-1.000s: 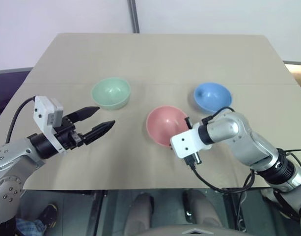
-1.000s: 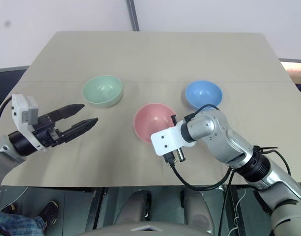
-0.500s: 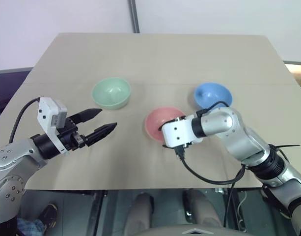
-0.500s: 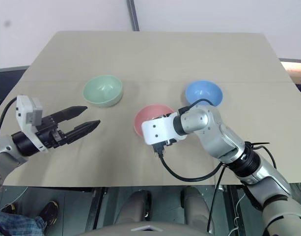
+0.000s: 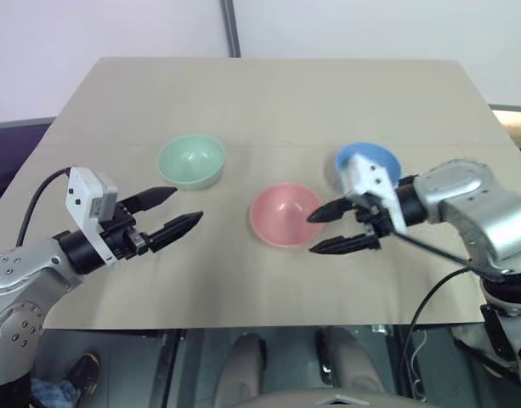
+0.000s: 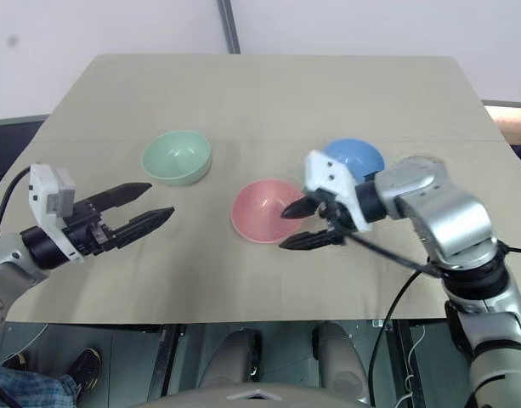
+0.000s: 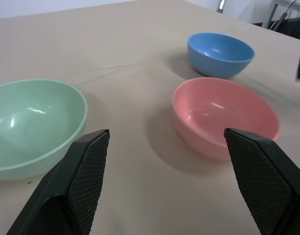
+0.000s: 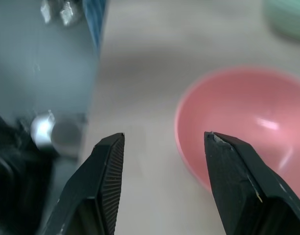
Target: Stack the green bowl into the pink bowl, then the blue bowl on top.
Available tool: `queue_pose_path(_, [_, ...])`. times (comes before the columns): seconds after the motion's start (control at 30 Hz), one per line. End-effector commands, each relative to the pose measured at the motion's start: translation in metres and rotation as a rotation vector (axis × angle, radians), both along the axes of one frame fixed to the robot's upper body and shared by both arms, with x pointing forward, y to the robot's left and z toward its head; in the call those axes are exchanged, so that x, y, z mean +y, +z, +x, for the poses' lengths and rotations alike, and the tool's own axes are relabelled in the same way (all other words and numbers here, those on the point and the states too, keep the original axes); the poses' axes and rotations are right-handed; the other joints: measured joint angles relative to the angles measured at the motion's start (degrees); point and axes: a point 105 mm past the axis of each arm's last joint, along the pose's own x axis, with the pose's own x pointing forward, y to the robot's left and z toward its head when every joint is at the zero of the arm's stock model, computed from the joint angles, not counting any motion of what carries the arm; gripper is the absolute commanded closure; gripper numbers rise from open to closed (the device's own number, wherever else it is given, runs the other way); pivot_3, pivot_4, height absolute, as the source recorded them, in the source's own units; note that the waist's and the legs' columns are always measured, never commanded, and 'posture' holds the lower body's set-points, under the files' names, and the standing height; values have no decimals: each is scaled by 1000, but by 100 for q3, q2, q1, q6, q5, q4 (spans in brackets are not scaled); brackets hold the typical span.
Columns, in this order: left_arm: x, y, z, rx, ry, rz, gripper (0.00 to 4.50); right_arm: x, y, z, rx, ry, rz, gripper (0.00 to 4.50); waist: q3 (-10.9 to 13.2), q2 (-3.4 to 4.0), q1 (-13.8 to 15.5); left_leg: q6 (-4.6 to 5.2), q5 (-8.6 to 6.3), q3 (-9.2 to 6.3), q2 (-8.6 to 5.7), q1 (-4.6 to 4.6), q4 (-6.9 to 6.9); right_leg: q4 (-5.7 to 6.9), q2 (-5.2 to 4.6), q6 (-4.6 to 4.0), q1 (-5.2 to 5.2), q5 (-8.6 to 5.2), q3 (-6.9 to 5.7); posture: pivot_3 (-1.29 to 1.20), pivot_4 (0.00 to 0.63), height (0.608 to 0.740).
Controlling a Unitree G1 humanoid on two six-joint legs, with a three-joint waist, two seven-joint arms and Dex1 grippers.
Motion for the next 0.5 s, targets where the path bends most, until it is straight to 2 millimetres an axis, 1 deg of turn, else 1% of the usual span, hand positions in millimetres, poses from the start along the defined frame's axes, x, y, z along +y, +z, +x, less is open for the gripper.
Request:
queue_pose_path(0.03, [11, 3, 8, -55, 83, 52, 519, -17, 11, 14, 1, -118, 135, 1657, 0, 0, 0, 0, 0, 1, 0, 0, 0, 0, 0, 0, 0, 0, 0, 0, 150, 740])
queue_pose_path(0.13, [13, -2, 13, -61, 119, 79, 519, -38, 8, 28, 0, -215, 177, 1657, 0, 0, 11, 0, 0, 2, -1, -2, 0, -1, -1, 0, 0, 0, 1, 0, 150, 740])
queue_pose_path(0.2, [13, -5, 16, -62, 133, 96, 519, -58, 4, 37, 4, -308, 194, 1657, 0, 1, 9, 0, 0, 3, -2, -5, 0, -3, -1, 0, -1, 0, 1, 0, 150, 740])
queue_pose_path(0.3, [24, -7, 29, -101, 208, 180, 519, -80, 1, 41, -7, -385, 192, 1657, 1, 0, 23, 0, 0, 1, -2, -6, 0, -3, -1, 0, -2, 0, 1, 0, 150, 740])
queue_pose_path(0.4, [31, -12, 43, -119, 239, 267, 519, -88, 8, 40, -13, -414, 228, 1657, 2, 1, 15, 0, 0, 5, -2, -4, 0, 0, -1, 1, -2, 0, 4, 0, 150, 740])
queue_pose_path(0.5, [32, -9, 65, -172, 230, 351, 519, -94, 13, 41, -32, -438, 243, 1657, 1, 1, 5, 0, 0, 5, -2, 2, 0, 5, 3, 1, 0, 0, 6, 0, 150, 740])
